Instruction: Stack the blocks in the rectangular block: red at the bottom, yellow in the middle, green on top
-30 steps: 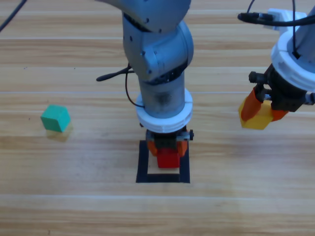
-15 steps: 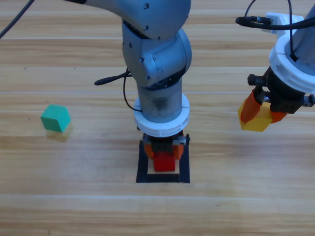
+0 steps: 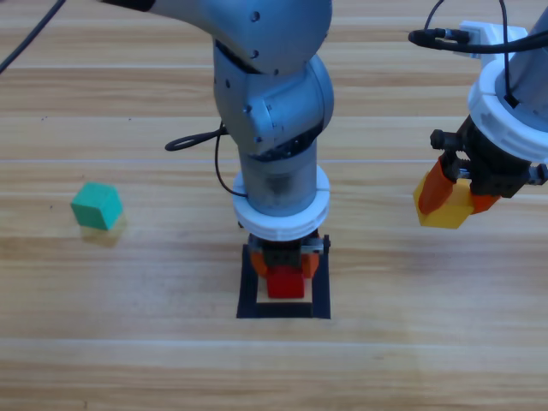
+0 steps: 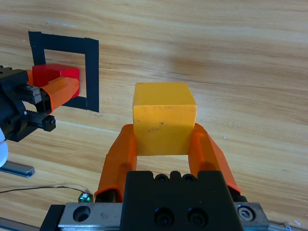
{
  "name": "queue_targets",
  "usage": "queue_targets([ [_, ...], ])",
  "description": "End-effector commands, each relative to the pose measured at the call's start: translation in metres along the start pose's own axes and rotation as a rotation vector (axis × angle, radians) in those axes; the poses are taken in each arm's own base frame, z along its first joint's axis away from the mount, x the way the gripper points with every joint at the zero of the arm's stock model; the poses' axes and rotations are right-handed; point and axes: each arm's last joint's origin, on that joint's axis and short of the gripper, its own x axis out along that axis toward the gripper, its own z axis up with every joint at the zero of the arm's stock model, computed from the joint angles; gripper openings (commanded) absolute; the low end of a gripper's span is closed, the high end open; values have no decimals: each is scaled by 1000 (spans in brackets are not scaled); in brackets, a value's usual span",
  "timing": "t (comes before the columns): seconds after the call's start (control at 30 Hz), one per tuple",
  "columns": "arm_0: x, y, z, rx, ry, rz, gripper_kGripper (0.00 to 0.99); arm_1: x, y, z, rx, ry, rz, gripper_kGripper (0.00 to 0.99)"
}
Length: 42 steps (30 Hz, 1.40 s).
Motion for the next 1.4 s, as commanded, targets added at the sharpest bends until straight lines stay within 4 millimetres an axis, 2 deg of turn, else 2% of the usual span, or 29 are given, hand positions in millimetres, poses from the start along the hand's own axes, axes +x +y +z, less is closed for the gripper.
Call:
queue_targets([
  [0.03,33,-12,-15,41,32,58,0,22,10,-2,-30,37,-33,14],
  [0.67,34,-11,-18,53,31,71,0,20,12,-1,-43,30,-27,14],
  [1.4,46,-10,-19,56,35,89,0,21,11,-1,-50,31,-30,14],
])
